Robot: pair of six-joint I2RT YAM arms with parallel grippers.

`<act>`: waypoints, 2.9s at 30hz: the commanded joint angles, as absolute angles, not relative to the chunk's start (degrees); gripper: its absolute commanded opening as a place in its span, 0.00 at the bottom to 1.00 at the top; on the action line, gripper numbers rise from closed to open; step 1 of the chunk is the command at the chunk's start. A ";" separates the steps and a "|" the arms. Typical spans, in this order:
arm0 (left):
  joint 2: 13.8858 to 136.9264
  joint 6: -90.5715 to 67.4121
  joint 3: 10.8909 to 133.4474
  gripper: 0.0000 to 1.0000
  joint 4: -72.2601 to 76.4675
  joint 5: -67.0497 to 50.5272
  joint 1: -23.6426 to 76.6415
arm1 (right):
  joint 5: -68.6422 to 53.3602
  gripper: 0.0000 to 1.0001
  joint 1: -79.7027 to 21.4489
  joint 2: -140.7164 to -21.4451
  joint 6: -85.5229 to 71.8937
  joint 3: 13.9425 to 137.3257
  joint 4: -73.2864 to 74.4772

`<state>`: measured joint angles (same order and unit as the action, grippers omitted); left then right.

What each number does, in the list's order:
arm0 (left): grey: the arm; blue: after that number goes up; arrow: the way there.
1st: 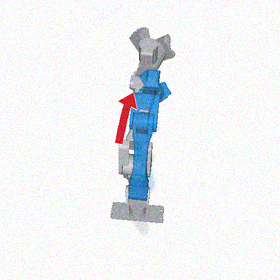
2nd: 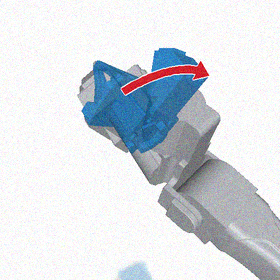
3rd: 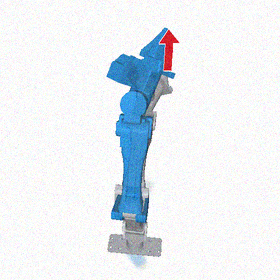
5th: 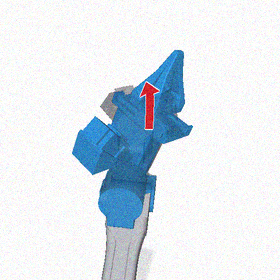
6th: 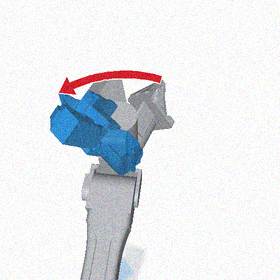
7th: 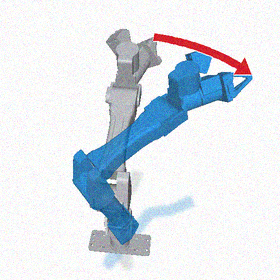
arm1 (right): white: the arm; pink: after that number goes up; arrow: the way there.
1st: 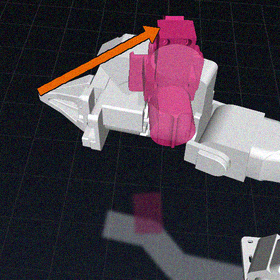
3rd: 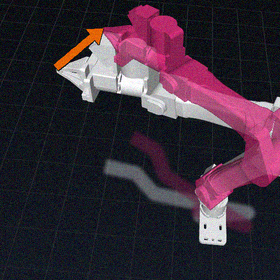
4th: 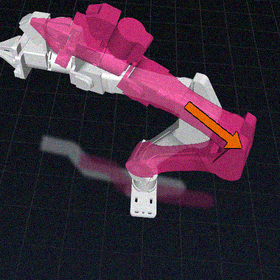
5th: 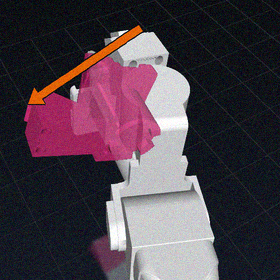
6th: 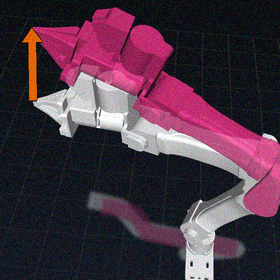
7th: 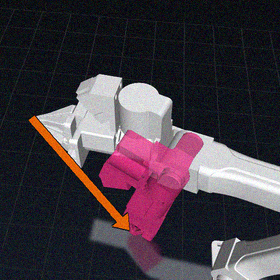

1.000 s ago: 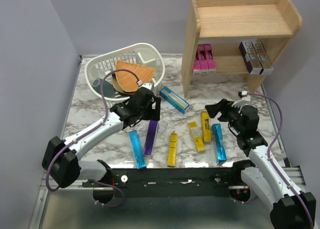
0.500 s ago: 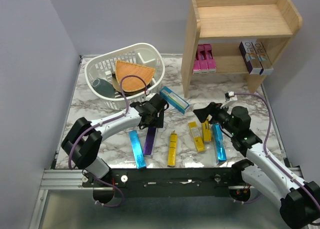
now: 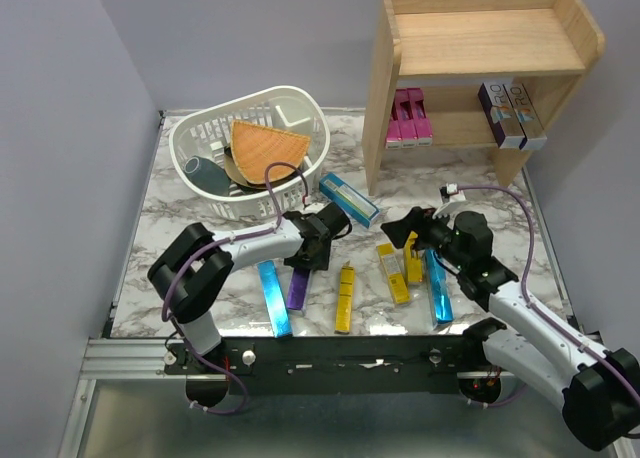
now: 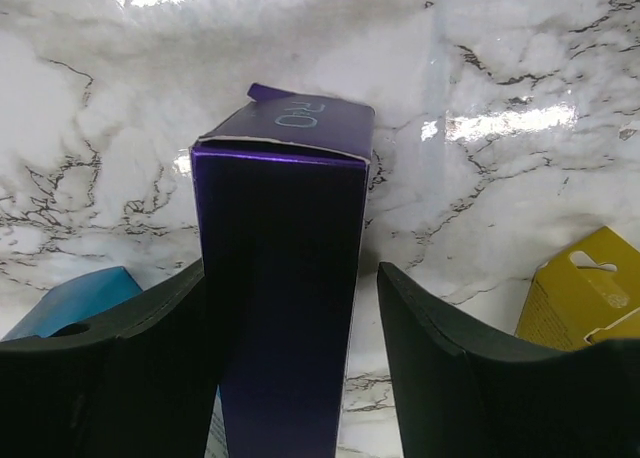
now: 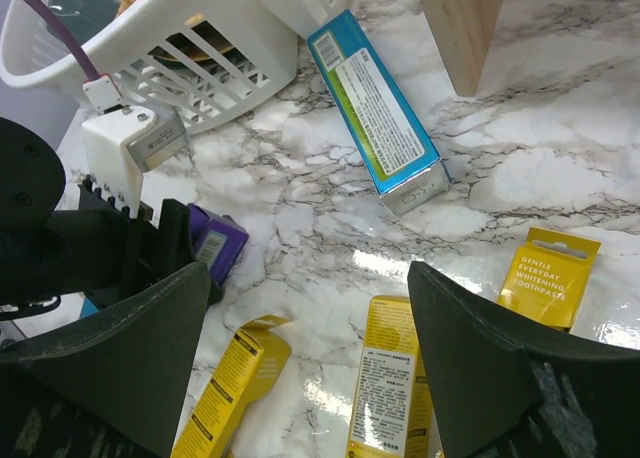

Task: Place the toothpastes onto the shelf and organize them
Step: Pick up the toothpaste from the center of the board.

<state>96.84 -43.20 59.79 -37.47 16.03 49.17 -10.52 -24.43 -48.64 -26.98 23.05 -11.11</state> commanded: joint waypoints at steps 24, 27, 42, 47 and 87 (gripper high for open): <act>90.88 -55.98 77.52 0.24 -44.65 19.78 42.10 | 4.91 0.89 -55.36 -56.86 -5.63 27.07 -22.85; 90.09 -57.74 78.40 0.24 -44.30 18.90 41.13 | 10.79 0.91 -60.81 -59.14 -2.73 26.72 -26.27; 89.56 -62.40 79.72 0.24 -42.37 13.19 40.96 | 44.46 0.92 -77.78 -76.99 13.00 28.91 -46.66; 88.77 -64.07 77.79 0.24 -40.17 11.25 40.87 | 47.89 0.90 -78.48 -82.34 15.20 31.29 -47.63; 55.75 -30.02 66.28 0.99 -15.69 36.65 34.19 | 35.09 0.18 -71.11 -61.27 -14.05 40.95 4.89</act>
<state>63.24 -45.32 71.05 -26.87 27.86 34.87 44.60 -75.05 -68.66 -5.37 37.52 -12.69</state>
